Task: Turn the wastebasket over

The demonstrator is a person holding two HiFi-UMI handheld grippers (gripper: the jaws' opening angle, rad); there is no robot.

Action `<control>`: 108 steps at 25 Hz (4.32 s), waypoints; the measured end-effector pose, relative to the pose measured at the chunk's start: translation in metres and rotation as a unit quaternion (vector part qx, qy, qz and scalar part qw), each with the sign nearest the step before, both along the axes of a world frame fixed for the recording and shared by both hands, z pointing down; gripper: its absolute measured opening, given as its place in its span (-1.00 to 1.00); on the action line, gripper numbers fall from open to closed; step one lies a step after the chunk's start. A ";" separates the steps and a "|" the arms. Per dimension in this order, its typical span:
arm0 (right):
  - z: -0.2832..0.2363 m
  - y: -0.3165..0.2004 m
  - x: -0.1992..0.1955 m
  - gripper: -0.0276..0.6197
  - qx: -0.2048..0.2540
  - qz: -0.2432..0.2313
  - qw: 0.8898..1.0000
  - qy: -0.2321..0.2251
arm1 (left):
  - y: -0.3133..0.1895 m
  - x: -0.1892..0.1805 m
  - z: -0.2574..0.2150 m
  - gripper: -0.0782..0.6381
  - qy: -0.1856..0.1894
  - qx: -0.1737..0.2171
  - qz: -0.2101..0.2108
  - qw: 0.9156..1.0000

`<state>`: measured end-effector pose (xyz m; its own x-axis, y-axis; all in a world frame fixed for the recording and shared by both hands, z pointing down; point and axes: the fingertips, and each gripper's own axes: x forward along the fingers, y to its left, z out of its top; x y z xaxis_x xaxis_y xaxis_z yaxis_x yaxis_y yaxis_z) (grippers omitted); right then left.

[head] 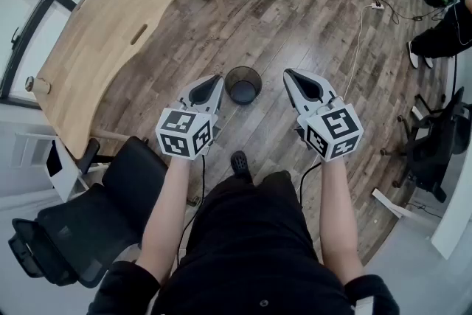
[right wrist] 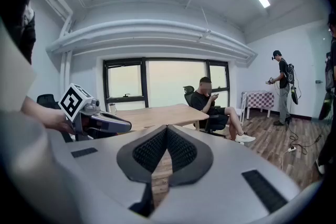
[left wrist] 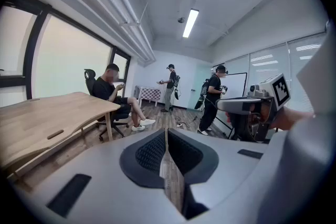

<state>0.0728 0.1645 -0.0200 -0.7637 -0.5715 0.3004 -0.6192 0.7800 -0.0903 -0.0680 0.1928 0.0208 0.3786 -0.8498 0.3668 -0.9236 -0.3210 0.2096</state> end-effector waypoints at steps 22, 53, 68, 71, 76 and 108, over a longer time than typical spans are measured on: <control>0.007 0.014 -0.012 -0.82 -0.022 0.011 1.000 -0.002 | 0.008 -0.010 0.006 -0.70 0.013 -0.005 0.018 1.000; 0.071 -0.042 -0.010 -0.81 -0.104 -0.033 0.994 0.023 | -0.030 0.002 0.070 -0.70 0.033 -0.091 -0.023 0.995; 0.158 -0.138 0.018 -0.81 -0.189 -0.131 0.973 0.029 | -0.098 0.065 0.140 -0.70 0.038 -0.186 -0.077 0.979; 0.179 -0.145 0.017 -0.81 -0.200 -0.148 0.968 0.036 | -0.109 0.075 0.151 -0.70 0.040 -0.190 -0.085 0.977; 0.227 -0.144 0.009 -0.81 -0.220 -0.165 0.961 0.044 | -0.122 0.082 0.188 -0.70 0.036 -0.206 -0.086 0.974; 0.474 -0.146 -0.051 -0.81 -0.261 -0.146 0.949 0.102 | -0.169 -0.003 0.456 -0.69 -0.010 -0.251 -0.074 0.965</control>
